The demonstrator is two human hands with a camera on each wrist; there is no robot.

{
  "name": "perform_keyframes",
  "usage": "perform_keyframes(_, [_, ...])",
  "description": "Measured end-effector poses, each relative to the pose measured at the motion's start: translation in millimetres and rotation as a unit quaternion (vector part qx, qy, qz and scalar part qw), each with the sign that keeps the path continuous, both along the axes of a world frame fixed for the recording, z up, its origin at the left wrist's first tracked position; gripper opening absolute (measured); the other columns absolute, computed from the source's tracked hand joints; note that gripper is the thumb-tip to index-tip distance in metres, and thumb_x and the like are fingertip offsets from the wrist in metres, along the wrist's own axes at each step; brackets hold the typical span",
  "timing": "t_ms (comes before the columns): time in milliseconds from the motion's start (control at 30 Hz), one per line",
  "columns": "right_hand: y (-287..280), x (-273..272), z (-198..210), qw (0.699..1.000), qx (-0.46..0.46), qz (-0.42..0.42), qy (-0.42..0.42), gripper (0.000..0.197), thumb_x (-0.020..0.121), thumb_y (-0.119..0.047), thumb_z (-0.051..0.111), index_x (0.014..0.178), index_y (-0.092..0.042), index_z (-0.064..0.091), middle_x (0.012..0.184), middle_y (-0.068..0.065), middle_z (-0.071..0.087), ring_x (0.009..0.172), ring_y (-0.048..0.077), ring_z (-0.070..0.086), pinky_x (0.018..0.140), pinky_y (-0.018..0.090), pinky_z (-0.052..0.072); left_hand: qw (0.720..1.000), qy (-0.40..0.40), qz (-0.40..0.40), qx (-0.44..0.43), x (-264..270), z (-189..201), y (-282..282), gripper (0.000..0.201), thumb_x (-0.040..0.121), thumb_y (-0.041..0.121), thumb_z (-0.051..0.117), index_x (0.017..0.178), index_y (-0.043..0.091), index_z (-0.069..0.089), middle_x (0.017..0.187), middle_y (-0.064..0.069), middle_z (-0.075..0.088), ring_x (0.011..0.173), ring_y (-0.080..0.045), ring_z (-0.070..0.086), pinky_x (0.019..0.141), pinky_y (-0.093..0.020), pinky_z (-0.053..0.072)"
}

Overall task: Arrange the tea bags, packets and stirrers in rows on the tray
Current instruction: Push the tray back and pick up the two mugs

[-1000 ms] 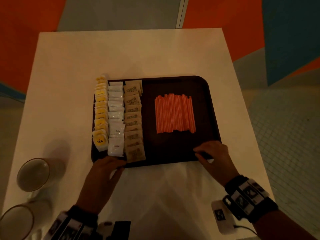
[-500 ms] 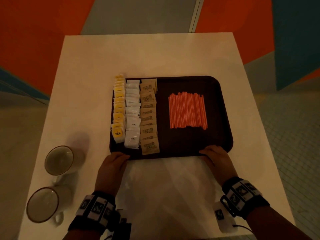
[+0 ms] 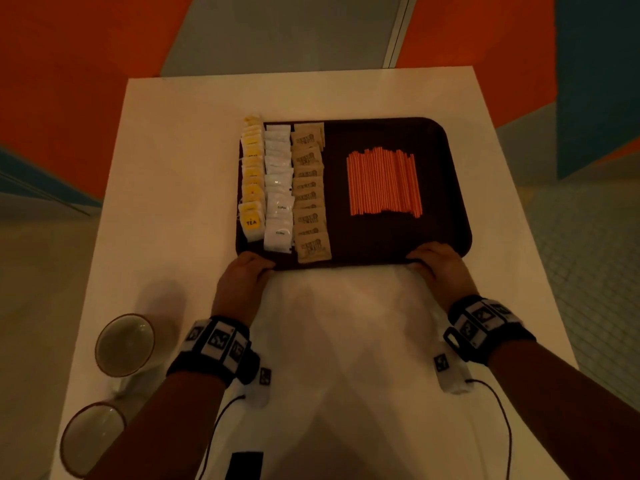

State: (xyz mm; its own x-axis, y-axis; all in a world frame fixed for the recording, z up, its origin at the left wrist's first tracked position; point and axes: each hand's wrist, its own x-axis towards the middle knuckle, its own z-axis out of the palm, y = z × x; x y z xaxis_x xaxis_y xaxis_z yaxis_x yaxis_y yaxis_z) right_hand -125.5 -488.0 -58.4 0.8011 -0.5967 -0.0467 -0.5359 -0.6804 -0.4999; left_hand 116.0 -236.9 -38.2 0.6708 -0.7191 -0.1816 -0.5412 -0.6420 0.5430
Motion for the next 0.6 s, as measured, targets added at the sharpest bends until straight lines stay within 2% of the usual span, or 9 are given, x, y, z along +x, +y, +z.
perform_keyframes(100, [-20, 19, 1, 1.0, -0.003, -0.008, -0.005, 0.019, 0.085, -0.008, 0.057, 0.098, -0.001, 0.069, 0.101, 0.019, 0.065, 0.095, 0.036, 0.057, 0.088, 0.03, 0.037, 1.0, 0.005, 0.0, -0.019, 21, 1, -24, 0.02, 0.087, 0.009, 0.06, 0.104, 0.005, 0.069, 0.107, -0.013, 0.061, 0.099, -0.027, 0.058, 0.087, -0.03, 0.043])
perform_keyframes(267, [-50, 44, 1, 1.0, 0.0, -0.017, 0.006, 0.018, 0.086, -0.005, 0.059, 0.102, -0.002, 0.068, 0.106, 0.018, 0.063, 0.102, 0.033, 0.054, 0.09, 0.022, 0.032, 1.0, 0.004, -0.007, -0.027, 46, -2, -54, 0.018, 0.087, 0.008, 0.06, 0.102, 0.004, 0.069, 0.107, -0.014, 0.062, 0.1, -0.027, 0.058, 0.086, -0.022, 0.038])
perform_keyframes(467, [-78, 73, 4, 1.0, -0.012, -0.011, 0.006, 0.017, 0.085, -0.004, 0.061, 0.099, 0.0, 0.068, 0.104, 0.021, 0.063, 0.101, 0.036, 0.056, 0.091, 0.033, 0.039, 1.0, -0.01, -0.001, -0.03, 69, -2, -81, 0.019, 0.087, 0.009, 0.06, 0.103, 0.004, 0.069, 0.108, -0.015, 0.062, 0.101, -0.028, 0.058, 0.086, -0.022, 0.036])
perform_keyframes(600, [-87, 85, 4, 1.0, -0.017, -0.005, 0.003, 0.017, 0.085, -0.005, 0.06, 0.099, 0.0, 0.068, 0.104, 0.021, 0.063, 0.101, 0.036, 0.055, 0.09, 0.026, 0.035, 0.999, -0.022, 0.001, -0.027, 79, -4, -89, 0.019, 0.087, 0.009, 0.06, 0.103, 0.004, 0.068, 0.109, -0.014, 0.061, 0.101, -0.028, 0.057, 0.088, -0.025, 0.038])
